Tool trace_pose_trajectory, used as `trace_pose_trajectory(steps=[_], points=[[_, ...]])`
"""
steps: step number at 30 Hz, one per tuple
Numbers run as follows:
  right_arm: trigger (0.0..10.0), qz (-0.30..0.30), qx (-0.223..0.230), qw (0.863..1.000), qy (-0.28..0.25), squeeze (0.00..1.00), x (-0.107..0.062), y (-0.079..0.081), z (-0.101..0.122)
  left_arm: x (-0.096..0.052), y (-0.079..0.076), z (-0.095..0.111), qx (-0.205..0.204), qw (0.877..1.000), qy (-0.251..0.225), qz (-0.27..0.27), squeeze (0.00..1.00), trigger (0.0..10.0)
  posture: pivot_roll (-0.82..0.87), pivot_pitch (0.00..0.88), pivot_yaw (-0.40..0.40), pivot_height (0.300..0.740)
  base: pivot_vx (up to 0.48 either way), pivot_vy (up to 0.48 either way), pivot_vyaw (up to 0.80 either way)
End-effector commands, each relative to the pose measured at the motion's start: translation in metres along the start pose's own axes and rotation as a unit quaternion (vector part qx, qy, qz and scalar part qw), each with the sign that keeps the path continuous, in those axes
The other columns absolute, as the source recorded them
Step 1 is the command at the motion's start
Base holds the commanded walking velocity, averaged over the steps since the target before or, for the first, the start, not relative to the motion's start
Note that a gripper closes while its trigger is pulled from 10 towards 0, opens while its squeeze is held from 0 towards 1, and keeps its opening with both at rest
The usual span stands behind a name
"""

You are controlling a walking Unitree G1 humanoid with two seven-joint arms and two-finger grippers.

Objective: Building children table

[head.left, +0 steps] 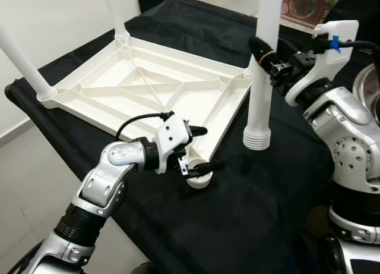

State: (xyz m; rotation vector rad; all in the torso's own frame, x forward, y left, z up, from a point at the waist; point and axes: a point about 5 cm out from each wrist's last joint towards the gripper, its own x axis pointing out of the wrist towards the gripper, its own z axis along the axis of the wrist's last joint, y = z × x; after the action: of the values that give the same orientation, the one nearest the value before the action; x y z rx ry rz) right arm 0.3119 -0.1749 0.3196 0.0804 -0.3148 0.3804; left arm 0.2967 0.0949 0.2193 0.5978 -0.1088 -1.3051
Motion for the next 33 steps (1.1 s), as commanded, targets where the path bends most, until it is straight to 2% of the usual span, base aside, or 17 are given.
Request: trace_pose_trajectory(steps=[1,2,3,5,7,8,9,11,12,13,15,17,20,23,25,30,33], points=[[10.0,0.001,-0.009,1.0,-0.014,0.0,0.0,0.0,0.005,-0.008,-0.003,-0.004,0.026,0.997,0.04,-0.06,0.0,10.0,-0.11,0.132,0.033,0.74,0.0,0.0,0.0],[10.0,0.0,-0.01,1.0,-0.015,0.0,0.0,0.0,0.005,-0.013,-0.002,-0.005,0.035,0.995,0.058,-0.079,0.0,10.0,-0.12,0.132,0.033,0.74,0.0,0.0,0.0],[10.0,0.0,-0.009,1.0,-0.014,0.0,0.0,0.0,0.004,-0.027,0.005,-0.006,0.052,0.99,0.089,-0.093,0.0,10.0,-0.11,0.134,0.035,0.74,0.0,0.0,0.0],[10.0,0.0,-0.009,1.0,-0.014,0.0,0.0,0.0,0.004,-0.027,0.005,-0.006,0.052,0.99,0.089,-0.093,0.0,10.0,-0.11,0.134,0.035,0.74,0.0,0.0,0.0],[10.0,0.0,-0.009,1.0,-0.013,0.0,0.0,0.0,0.003,-0.049,0.016,-0.006,0.079,0.98,0.14,-0.113,0.0,10.0,-0.11,0.135,0.036,0.74,0.0,0.0,0.0],[10.0,0.0,-0.009,1.0,-0.013,0.0,0.0,0.0,0.003,-0.049,0.016,-0.006,0.079,0.98,0.14,-0.113,0.0,10.0,-0.11,0.135,0.036,0.74,0.0,0.0,0.0],[10.0,0.0,-0.008,1.0,-0.012,0.0,0.0,0.0,0.003,-0.063,0.02,-0.007,0.088,0.973,0.17,-0.129,0.0,10.0,-0.1,0.136,0.036,0.74,0.0,0.0,0.0],[10.0,0.0,-0.008,1.0,-0.012,0.0,0.0,0.0,0.003,-0.063,0.02,-0.007,0.088,0.973,0.17,-0.129,0.0,10.0,-0.1,0.136,0.036,0.74,0.0,0.0,0.0],[10.0,-0.001,-0.009,1.0,-0.012,0.0,0.001,-0.001,0.002,-0.073,0.023,-0.009,0.097,0.965,0.197,-0.144,0.0,10.0,-0.1,0.137,0.035,0.74,0.0,0.0,0.0],[10.0,-0.001,-0.009,1.0,-0.012,0.0,0.001,-0.001,0.002,-0.073,0.023,-0.009,0.097,0.965,0.197,-0.144,0.0,10.0,-0.1,0.137,0.035,0.74,0.0,0.0,0.0],[10.0,0.0,-0.009,1.0,-0.013,0.0,0.002,-0.002,0.002,-0.081,0.026,-0.021,0.129,0.945,0.254,-0.161,0.0,10.0,-0.1,0.146,0.033,0.74,0.0,0.0,0.0],[10.0,0.001,-0.009,1.0,-0.014,0.0,0.003,-0.001,0.002,-0.077,0.026,-0.026,0.144,0.94,0.263,-0.165,0.0,10.0,-0.1,0.147,0.034,0.74,0.0,0.0,0.0],[10.0,0.002,-0.008,1.0,-0.015,0.0,0.003,0.0,0.002,-0.072,0.024,-0.03,0.147,0.941,0.257,-0.166,0.0,10.0,-0.09,0.147,0.035,0.74,0.0,0.0,0.0],[10.0,0.002,-0.007,1.0,-0.015,0.0,0.003,0.001,0.002,-0.053,0.015,-0.041,0.15,0.941,0.238,-0.187,0.0,10.0,-0.1,0.149,0.036,0.74,0.0,0.0,0.0],[10.0,0.001,-0.007,1.0,-0.016,0.0,0.003,0.0,0.002,-0.044,0.014,-0.045,0.164,0.942,0.229,-0.183,0.0,10.0,-0.11,0.149,0.037,0.74,0.0,0.0,0.0],[10.0,-0.001,-0.009,1.0,-0.018,0.0,0.003,-0.001,0.004,-0.031,0.018,-0.049,0.184,0.946,0.208,-0.164,0.0,10.0,-0.11,0.151,0.043,0.74,0.0,0.0,0.0],[10.0,-0.001,-0.01,1.0,-0.019,0.0,0.003,-0.002,0.004,-0.027,0.013,-0.054,0.181,0.943,0.207,-0.187,0.0,10.0,-0.11,0.154,0.044,0.74,0.0,0.0,0.0]])
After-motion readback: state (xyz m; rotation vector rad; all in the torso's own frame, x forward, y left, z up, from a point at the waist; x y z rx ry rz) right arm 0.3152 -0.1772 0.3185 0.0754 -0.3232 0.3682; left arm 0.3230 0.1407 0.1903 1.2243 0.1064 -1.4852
